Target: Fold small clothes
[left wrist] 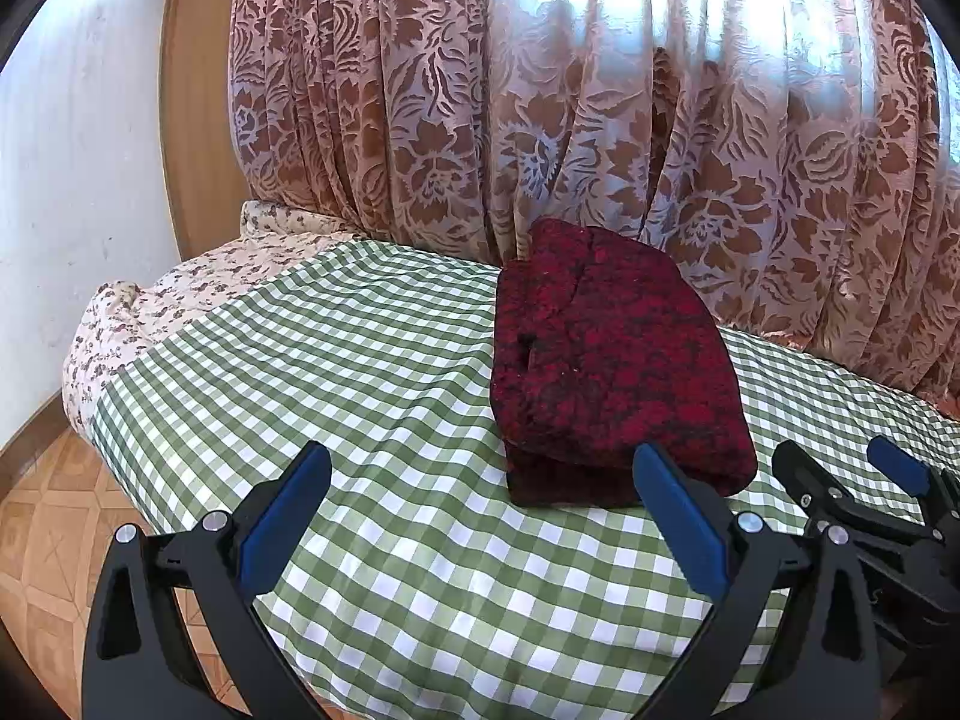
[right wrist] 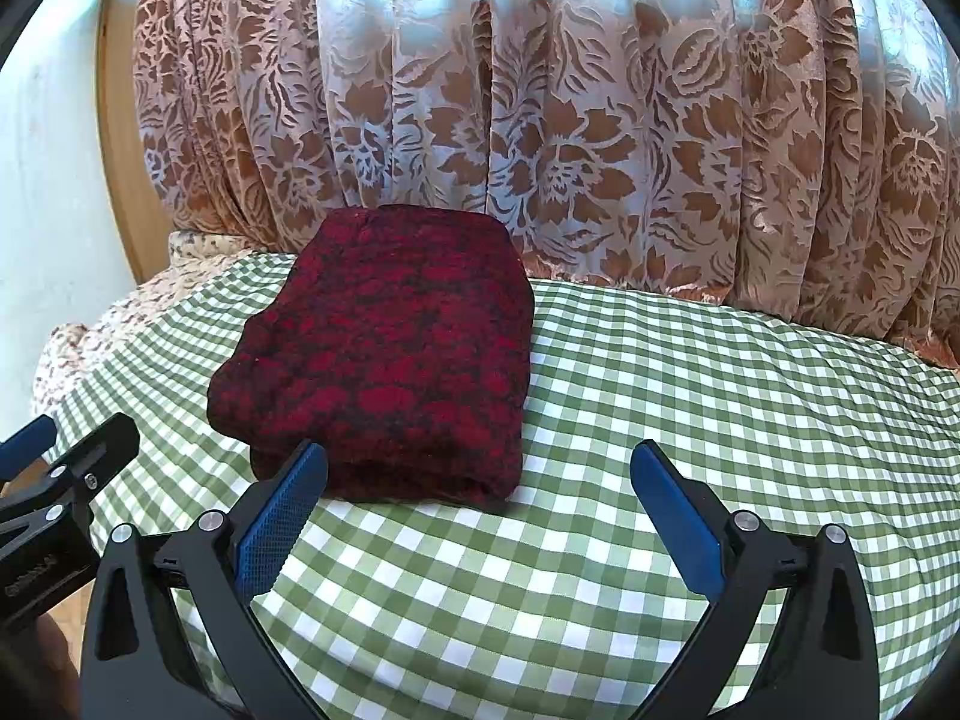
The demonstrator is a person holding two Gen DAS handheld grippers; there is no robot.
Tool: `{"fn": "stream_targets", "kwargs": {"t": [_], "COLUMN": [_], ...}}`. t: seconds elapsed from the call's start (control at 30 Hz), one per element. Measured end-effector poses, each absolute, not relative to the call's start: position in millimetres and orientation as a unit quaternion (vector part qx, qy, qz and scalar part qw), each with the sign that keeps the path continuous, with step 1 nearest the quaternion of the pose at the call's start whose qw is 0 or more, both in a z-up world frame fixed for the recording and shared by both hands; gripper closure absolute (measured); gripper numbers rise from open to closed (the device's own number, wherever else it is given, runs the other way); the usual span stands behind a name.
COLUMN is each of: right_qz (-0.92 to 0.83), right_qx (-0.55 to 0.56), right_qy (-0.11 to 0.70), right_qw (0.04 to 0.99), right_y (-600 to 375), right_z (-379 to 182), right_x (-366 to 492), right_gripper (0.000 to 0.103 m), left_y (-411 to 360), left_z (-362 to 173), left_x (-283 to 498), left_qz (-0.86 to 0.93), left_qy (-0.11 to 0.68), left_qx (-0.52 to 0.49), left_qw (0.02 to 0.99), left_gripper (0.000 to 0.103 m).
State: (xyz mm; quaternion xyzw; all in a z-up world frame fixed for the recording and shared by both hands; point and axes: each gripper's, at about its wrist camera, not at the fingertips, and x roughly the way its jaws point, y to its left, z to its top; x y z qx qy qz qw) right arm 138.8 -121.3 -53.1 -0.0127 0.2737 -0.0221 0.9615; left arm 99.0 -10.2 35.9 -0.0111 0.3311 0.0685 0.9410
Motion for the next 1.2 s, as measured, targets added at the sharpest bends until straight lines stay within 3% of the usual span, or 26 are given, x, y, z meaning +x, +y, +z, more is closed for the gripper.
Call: {"fn": "stream_targets", "kwargs": {"t": [1.2], "right_qz": [-0.016], "right_qx": [-0.018], "right_qy": [0.271], "right_qw": [0.962], "right_y": [-118], "right_z": [-52], "right_x": [138], "right_gripper": [0.003], "left_y": [-5], "left_z": [49], "left_x": [92], "left_qz": [0.069], "left_qy": [0.314], "left_qx": [-0.018], "left_qw": [0.947], "left_gripper": [0.003]}}
